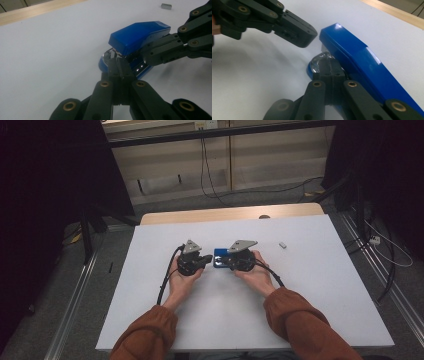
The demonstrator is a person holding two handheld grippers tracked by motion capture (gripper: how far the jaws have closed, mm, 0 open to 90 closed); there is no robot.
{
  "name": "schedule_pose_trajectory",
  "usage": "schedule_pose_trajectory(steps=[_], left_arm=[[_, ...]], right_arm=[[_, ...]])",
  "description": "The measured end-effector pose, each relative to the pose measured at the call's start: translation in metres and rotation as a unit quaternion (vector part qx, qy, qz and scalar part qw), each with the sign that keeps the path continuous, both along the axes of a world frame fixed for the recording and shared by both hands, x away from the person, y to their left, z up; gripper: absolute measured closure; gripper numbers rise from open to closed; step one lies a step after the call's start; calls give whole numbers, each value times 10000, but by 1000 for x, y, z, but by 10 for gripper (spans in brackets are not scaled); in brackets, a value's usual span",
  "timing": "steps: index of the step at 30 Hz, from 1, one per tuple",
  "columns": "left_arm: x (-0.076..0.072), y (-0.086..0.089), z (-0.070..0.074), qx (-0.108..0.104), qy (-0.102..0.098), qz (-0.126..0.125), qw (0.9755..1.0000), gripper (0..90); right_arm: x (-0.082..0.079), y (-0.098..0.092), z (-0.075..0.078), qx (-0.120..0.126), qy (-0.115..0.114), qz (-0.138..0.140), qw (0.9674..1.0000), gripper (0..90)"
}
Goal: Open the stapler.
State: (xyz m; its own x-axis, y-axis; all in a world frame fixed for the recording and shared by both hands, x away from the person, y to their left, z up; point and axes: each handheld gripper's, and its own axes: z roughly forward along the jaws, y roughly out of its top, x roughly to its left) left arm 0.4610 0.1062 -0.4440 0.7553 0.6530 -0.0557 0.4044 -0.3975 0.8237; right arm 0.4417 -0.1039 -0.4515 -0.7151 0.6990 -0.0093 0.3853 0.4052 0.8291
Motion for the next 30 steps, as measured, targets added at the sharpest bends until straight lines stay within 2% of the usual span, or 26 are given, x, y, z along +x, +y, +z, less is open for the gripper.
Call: schedule_pose_trajectory(steps=[1, 5, 10, 19, 24, 29, 30], left_arm=[[0, 0, 0, -20, 13, 8, 10000, 900], [3, 1, 0, -12, 10, 48, 10000, 900], [5, -1, -2, 7, 47, 65, 10000, 900], [10, -5, -1, 27, -8, 103, 9999, 900], [12, -8, -4, 166, 9, 48, 9999, 900], [11, -8, -1, 97, -5, 95, 9999, 900], [11, -9, -2, 190, -8, 26, 9998, 900]], right_arm=[[1, 0, 0, 41, 39, -11, 10000, 900], [2, 3, -3, -84, 75, 44, 9999, 900], [4, 6, -2, -62, 173, 86, 9998, 900], [5, 6, -4, -32, 128, 5, 9999, 900], [5, 6, -5, -49, 96, 21, 9999, 900], [4, 7, -5, -27, 94, -3, 10000, 900], [4, 7, -5, 14, 107, -20, 9999, 900]])
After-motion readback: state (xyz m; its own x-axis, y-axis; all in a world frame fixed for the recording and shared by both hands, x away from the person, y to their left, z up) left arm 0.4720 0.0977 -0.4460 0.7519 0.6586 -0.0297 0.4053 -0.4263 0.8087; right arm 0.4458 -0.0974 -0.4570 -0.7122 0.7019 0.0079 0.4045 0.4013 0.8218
